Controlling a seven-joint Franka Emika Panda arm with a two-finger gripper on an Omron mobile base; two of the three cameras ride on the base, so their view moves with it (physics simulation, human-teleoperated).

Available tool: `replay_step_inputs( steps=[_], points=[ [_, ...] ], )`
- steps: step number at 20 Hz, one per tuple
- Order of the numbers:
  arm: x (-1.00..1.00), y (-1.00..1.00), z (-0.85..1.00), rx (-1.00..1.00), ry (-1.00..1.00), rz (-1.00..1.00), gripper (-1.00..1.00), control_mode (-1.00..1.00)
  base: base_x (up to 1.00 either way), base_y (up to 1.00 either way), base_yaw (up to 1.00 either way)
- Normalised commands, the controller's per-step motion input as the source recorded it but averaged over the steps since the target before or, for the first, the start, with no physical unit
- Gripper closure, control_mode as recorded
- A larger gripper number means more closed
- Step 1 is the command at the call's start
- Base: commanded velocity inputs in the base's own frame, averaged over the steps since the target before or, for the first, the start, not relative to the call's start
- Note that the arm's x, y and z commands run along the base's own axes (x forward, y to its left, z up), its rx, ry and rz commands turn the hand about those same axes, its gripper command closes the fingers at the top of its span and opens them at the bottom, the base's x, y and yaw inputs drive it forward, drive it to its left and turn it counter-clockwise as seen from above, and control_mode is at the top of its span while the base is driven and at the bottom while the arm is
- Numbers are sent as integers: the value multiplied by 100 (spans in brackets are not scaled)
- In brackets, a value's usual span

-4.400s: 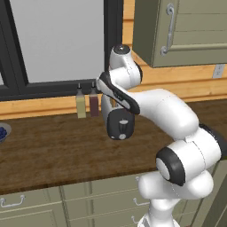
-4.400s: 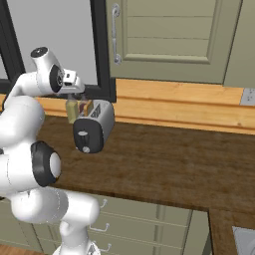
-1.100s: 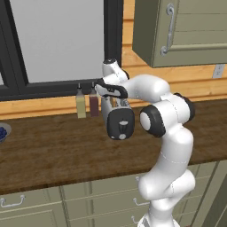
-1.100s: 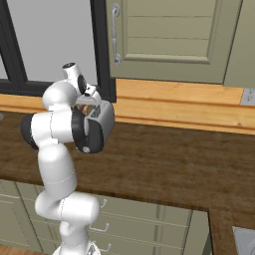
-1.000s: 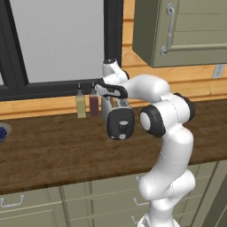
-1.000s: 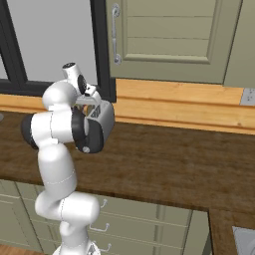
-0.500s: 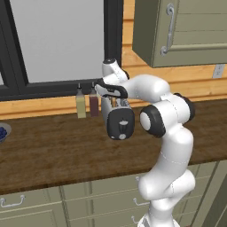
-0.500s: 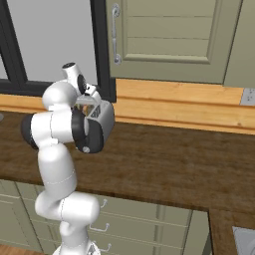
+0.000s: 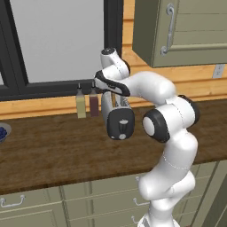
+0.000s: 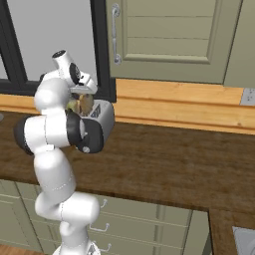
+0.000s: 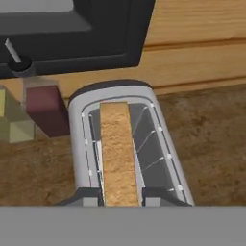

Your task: Start the toaster. Once the lever pops up, take the bread to the plate on the dining counter.

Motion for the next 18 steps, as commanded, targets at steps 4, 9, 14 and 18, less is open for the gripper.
replay_step_inputs(
  steps=[4,9,14,18],
  points=[
    [-54,0,86,0,-22,0,100,-100,0,0,0],
    [-91,-23,31,1,-35,2,100,-100,0,0,0],
    [-93,-14,54,0,-12,8,100,-100,0,0,0],
    [-44,-24,63,7,12,0,100,-100,0,0,0]
  ],
)
